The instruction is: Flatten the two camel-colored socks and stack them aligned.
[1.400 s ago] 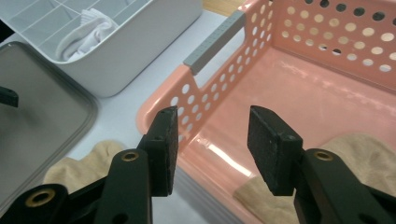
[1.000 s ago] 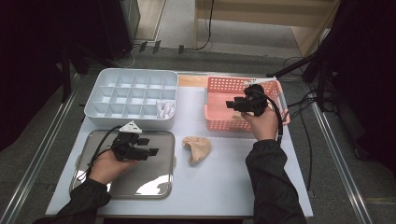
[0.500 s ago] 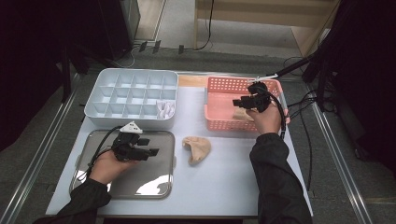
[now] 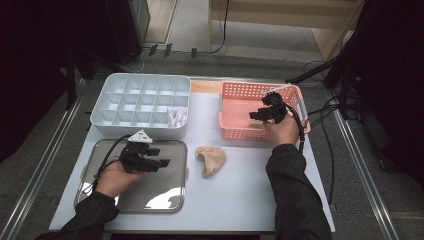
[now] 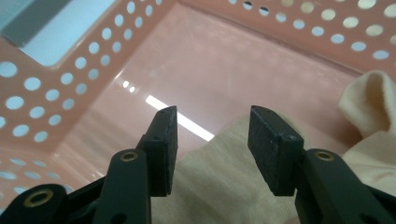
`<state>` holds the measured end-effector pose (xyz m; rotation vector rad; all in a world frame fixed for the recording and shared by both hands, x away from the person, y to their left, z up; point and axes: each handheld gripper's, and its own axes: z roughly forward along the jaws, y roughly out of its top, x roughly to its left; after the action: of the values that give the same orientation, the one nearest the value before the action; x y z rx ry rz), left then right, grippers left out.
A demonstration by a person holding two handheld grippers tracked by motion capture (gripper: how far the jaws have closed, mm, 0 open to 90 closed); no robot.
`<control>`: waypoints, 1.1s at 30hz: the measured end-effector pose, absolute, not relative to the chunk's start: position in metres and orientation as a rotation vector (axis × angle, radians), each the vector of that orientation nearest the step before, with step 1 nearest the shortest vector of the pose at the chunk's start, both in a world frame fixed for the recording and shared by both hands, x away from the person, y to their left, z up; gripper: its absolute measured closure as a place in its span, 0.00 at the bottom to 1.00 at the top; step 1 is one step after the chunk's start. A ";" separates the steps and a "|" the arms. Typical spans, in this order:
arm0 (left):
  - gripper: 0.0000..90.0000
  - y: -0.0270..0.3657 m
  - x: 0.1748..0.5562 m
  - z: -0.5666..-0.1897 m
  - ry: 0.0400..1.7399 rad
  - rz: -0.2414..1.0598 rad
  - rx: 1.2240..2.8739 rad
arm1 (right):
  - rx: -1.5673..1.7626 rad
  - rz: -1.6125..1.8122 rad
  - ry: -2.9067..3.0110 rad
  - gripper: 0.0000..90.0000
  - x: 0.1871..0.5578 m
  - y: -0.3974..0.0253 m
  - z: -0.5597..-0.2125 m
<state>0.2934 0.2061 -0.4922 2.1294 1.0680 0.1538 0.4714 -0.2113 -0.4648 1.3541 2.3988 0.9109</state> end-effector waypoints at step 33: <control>0.45 0.206 0.294 -0.492 1.066 0.156 2.130 | 1.778 0.605 2.490 0.70 0.492 -0.209 -0.485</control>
<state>0.2942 0.2065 -0.4922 2.1298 1.0663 0.1560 0.4921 -0.2087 -0.4854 1.7783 2.4900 0.6047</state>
